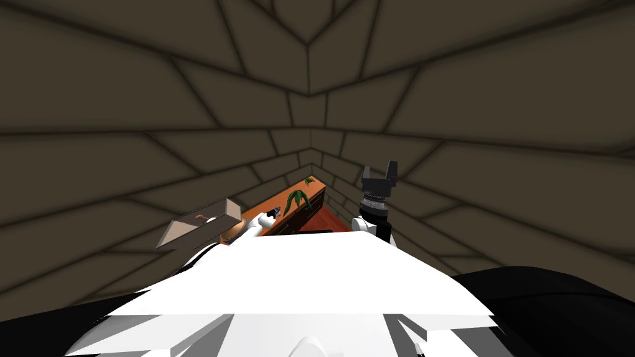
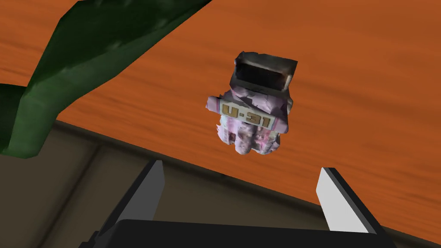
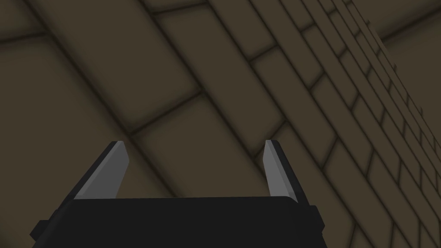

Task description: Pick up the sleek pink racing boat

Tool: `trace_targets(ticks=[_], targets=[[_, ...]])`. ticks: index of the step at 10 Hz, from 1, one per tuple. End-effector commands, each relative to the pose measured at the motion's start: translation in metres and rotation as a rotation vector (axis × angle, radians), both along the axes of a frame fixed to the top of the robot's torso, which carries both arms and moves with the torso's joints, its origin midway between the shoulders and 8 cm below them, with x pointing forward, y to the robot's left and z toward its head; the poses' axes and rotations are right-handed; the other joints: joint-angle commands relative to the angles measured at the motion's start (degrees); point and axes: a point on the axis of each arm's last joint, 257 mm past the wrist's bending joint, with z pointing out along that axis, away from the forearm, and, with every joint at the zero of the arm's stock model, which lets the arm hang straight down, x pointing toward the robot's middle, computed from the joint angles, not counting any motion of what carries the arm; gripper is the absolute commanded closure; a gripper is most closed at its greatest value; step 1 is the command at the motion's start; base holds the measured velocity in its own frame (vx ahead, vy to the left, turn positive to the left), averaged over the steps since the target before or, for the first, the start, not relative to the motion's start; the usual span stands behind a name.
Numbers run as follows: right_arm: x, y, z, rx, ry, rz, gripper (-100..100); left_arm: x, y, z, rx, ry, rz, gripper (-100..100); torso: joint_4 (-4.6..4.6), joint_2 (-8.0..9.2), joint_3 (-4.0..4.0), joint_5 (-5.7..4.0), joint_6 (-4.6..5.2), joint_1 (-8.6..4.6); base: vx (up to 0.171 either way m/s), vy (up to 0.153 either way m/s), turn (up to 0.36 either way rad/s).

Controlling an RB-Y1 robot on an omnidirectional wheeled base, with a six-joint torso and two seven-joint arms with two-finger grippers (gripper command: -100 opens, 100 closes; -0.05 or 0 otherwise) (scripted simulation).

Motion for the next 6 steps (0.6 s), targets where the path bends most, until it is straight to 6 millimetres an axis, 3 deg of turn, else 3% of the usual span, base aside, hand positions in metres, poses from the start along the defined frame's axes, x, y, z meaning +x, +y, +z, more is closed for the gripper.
trace_targets(ticks=[1,3,4,5,6], targets=[[0.000,0.000,0.000,0.000,0.000,0.000,0,-0.020,-0.005,-0.017,0.008,0.060,0.003,-100,0.00,0.00,0.00,0.00,0.00,0.00,0.035,-0.030,-0.085],[0.000,0.000,0.000,0.000,0.000,0.000,0,-0.023,-0.005,-0.019,0.007,0.061,0.004,-100,-0.01,-0.02,-0.01,-0.01,-0.02,-0.03,0.023,-0.022,-0.011],[0.000,0.000,0.000,0.000,0.000,0.000,0,-0.024,-0.005,-0.020,0.007,0.064,0.004,0,0.01,0.03,0.02,0.00,-0.01,0.03,0.000,0.000,0.000],[0.000,0.000,0.000,0.000,0.000,0.000,0,-0.042,0.016,-0.026,0.011,0.064,0.031,-100,0.02,0.08,0.04,0.01,-0.01,0.07,0.036,-0.048,-0.173],[0.000,0.000,0.000,0.000,0.000,0.000,0,-0.066,0.040,-0.033,0.020,0.080,0.067,-100,0.01,0.00,0.00,-0.01,0.01,-0.06,0.082,-0.090,-0.250]])
